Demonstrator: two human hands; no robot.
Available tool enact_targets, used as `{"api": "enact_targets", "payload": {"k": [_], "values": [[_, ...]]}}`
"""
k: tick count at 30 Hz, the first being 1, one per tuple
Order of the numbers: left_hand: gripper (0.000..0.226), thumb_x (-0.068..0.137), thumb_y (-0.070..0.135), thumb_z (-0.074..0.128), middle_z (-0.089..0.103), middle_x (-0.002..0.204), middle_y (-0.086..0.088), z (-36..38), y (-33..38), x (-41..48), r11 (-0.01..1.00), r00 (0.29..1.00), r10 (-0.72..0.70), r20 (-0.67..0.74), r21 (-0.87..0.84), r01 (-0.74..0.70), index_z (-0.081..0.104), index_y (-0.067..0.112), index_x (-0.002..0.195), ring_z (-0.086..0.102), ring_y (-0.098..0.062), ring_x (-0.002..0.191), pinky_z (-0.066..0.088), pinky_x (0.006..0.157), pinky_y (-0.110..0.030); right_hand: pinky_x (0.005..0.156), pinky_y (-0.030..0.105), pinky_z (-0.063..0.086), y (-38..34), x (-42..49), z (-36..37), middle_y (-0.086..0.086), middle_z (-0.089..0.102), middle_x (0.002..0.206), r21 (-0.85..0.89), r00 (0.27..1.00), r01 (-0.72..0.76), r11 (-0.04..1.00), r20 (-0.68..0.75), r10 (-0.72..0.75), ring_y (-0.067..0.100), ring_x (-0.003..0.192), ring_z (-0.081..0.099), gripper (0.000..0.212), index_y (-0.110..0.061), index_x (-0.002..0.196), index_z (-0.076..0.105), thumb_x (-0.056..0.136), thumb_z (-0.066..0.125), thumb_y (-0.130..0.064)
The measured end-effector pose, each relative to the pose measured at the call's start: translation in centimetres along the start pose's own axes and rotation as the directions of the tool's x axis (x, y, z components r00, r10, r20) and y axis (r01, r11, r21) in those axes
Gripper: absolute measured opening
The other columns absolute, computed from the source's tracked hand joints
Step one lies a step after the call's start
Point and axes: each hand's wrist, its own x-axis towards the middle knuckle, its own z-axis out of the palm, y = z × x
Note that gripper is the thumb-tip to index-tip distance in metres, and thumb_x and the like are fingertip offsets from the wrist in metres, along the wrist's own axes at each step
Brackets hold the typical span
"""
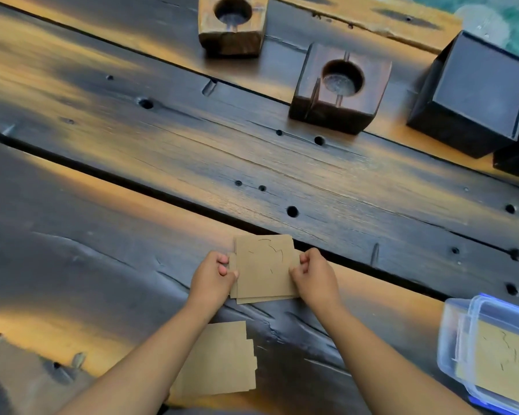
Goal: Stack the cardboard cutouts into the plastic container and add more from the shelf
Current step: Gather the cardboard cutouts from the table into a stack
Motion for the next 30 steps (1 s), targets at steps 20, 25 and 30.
{"api": "enact_targets", "payload": {"k": [20,25,30], "values": [[0.025,0.083,0.019,0.072,0.064,0.099,-0.001,0.0,1.4,-1.2,0.988,0.990,-0.142,0.010,-0.059,0.142,0.054,0.022,0.101,0.062,-0.020,0.094,0.050,0.079,-0.032,0.076,0.029,0.042,0.1,-0.4,0.2,0.004,0.063,0.102,0.017,0.998,-0.057,0.998,-0.008,0.057,0.020,0.092,0.059,0.038,-0.011,0.114,0.058,0.080,0.071,-0.023],[0.024,0.082,0.015,0.072,0.067,0.094,0.000,0.0,1.6,-1.4,0.985,0.989,-0.144,0.022,-0.087,0.146,0.053,0.028,0.087,0.064,-0.020,0.089,0.053,0.077,-0.034,0.074,0.028,0.040,-0.4,-0.2,0.3,0.002,0.059,0.098,0.065,0.995,-0.103,0.993,0.016,0.102,0.019,0.088,0.057,0.033,-0.010,0.107,0.057,0.080,0.072,-0.021],[0.019,0.081,0.011,0.072,0.069,0.091,-0.005,-0.6,1.6,-2.2,0.987,0.991,-0.131,0.011,-0.094,0.132,0.057,0.022,0.085,0.066,-0.024,0.088,0.056,0.083,-0.041,0.072,0.028,0.040,-0.8,-0.9,-0.2,-0.002,0.057,0.090,0.074,0.992,-0.119,0.990,0.047,0.115,0.020,0.087,0.057,0.024,-0.016,0.099,0.055,0.080,0.071,-0.017]]}}
